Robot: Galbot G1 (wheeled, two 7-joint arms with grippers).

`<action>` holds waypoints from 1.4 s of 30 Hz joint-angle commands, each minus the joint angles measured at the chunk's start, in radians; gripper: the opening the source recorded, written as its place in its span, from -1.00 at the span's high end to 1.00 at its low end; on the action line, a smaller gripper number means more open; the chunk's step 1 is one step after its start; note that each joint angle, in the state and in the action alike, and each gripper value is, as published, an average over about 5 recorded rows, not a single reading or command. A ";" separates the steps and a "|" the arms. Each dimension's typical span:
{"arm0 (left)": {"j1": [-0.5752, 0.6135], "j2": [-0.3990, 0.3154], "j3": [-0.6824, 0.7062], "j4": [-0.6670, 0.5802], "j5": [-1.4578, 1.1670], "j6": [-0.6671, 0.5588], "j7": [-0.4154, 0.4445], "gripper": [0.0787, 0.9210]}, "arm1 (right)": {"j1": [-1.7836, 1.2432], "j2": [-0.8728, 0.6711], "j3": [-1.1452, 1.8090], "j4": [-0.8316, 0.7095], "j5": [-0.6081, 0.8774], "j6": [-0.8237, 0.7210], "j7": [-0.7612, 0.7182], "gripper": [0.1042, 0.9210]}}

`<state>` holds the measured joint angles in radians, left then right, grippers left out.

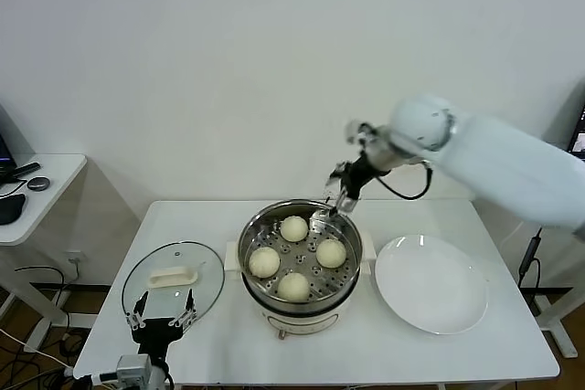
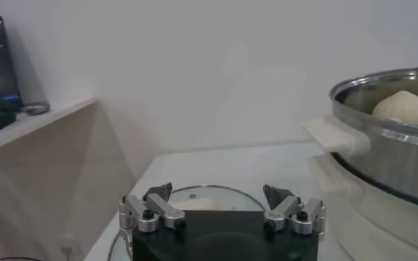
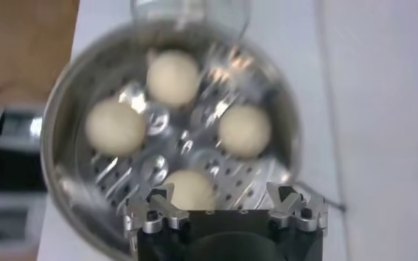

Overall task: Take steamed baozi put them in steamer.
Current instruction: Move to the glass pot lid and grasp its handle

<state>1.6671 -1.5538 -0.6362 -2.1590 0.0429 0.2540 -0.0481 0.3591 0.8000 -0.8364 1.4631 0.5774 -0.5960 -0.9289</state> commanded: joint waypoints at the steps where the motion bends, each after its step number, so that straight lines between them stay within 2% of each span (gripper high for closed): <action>1: 0.014 -0.002 -0.006 -0.004 -0.034 -0.120 -0.009 -0.77 | -0.683 -0.226 0.838 0.099 0.163 0.235 0.486 -0.76; 4: 0.009 -0.006 -0.002 -0.016 -0.028 -0.131 -0.014 -0.77 | -0.977 -0.117 1.170 0.108 0.139 0.293 0.606 -0.76; 9: -0.014 -0.001 -0.006 -0.009 -0.023 -0.143 -0.033 -0.77 | -1.322 0.137 1.549 0.166 0.060 0.382 0.698 -0.76; 15: -0.061 0.031 -0.030 0.084 0.082 -0.171 -0.109 -0.77 | -1.562 0.404 1.685 0.219 0.012 0.507 0.778 -0.76; 19: -0.106 0.069 -0.070 0.169 0.349 -0.227 -0.122 -0.77 | -1.659 0.503 1.696 0.241 -0.008 0.531 0.822 -0.76; 24: -0.156 0.127 -0.107 0.251 0.876 -0.304 -0.123 -0.77 | -1.718 0.556 1.693 0.287 -0.032 0.538 0.828 -0.76; 27: -0.169 0.213 -0.076 0.312 1.137 -0.353 -0.140 -0.77 | -1.723 0.556 1.689 0.295 -0.032 0.533 0.827 -0.76; 30: -0.173 0.321 -0.022 0.382 1.318 -0.340 -0.150 -0.77 | -1.724 0.547 1.686 0.295 -0.033 0.530 0.826 -0.76; 33: -0.176 0.390 0.015 0.429 1.385 -0.262 -0.095 -0.77 | -1.729 0.543 1.691 0.298 -0.033 0.528 0.823 -0.76; 36: -0.190 0.393 0.028 0.468 1.402 -0.188 -0.084 -0.77 | -1.737 0.542 1.696 0.300 -0.033 0.525 0.818 -0.76; 42: -0.205 0.347 0.031 0.488 1.427 -0.160 -0.122 -0.77 | -1.734 0.549 1.689 0.287 -0.055 0.532 0.816 -0.76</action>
<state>1.4961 -1.2787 -0.6494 -1.7922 1.1412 0.0245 -0.1549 -1.3022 1.3036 0.7972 1.7373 0.5436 -0.0875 -0.1389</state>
